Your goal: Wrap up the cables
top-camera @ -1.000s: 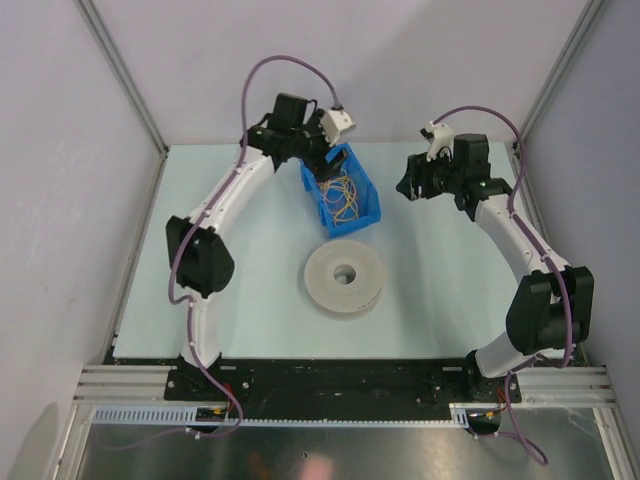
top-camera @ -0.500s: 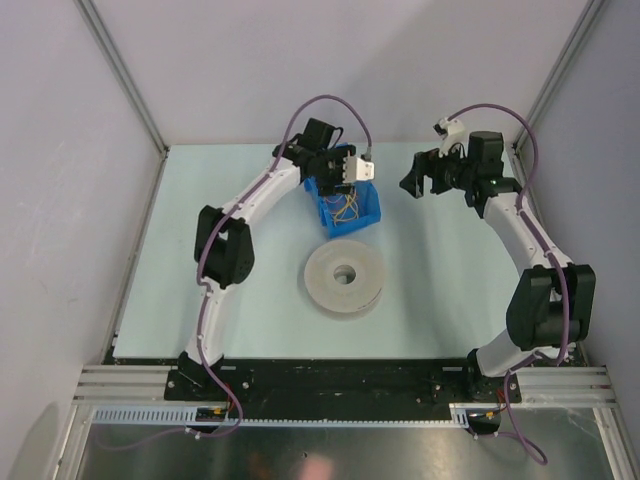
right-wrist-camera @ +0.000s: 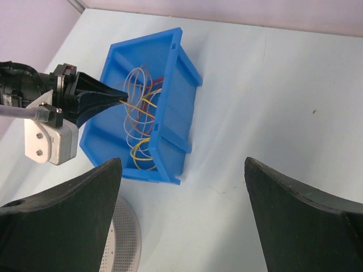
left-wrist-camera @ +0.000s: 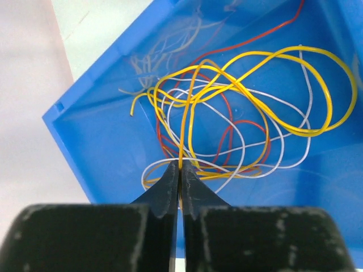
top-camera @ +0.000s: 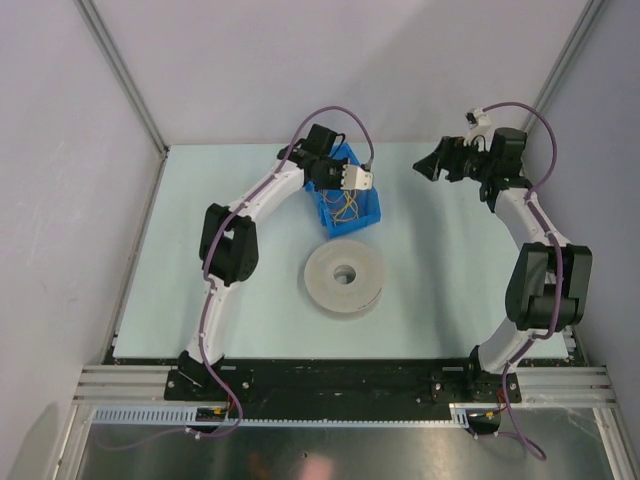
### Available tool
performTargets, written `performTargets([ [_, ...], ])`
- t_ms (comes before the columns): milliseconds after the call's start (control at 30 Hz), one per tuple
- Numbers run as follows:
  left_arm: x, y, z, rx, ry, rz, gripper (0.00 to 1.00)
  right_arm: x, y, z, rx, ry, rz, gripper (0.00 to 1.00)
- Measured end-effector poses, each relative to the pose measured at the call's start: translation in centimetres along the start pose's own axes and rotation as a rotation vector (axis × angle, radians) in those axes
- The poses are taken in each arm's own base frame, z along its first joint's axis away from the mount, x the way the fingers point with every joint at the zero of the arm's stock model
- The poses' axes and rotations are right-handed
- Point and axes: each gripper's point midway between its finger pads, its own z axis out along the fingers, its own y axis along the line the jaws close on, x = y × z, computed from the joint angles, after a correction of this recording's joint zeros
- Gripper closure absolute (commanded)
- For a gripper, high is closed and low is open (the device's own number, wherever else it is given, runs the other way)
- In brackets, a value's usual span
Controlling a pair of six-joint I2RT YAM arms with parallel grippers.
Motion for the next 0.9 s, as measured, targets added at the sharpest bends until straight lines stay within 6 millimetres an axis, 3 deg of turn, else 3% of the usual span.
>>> performTargets([
  [133, -0.5, 0.5, -0.6, -0.018, -0.012, -0.045, 1.00, 0.3, 0.0, 1.1, -0.026, -0.007, 0.026, 0.06],
  [233, -1.6, 1.1, -2.0, -0.039, -0.047, -0.102, 1.00, -0.3, 1.3, 2.0, -0.060, -0.032, -0.010, 0.06],
  [333, -3.4, 2.8, -4.9, -0.092, -0.106, -0.178, 1.00, -1.0, 3.8, 3.3, -0.122, -0.065, -0.071, 0.06],
  [567, -8.2, 8.5, -13.9, -0.271, -0.283, -0.329, 1.00, -0.9, 10.6, 6.4, -0.290, -0.118, -0.212, 0.04],
  [667, -9.2, 10.3, -16.4, -0.329, -0.337, -0.388, 1.00, -0.7, 12.9, 7.6, -0.333, -0.146, -0.284, 0.05],
  [900, -10.0, 12.7, -20.3, -0.407, -0.431, -0.577, 1.00, -1.2, 16.7, 10.3, -0.362, -0.269, -0.419, 0.08],
])
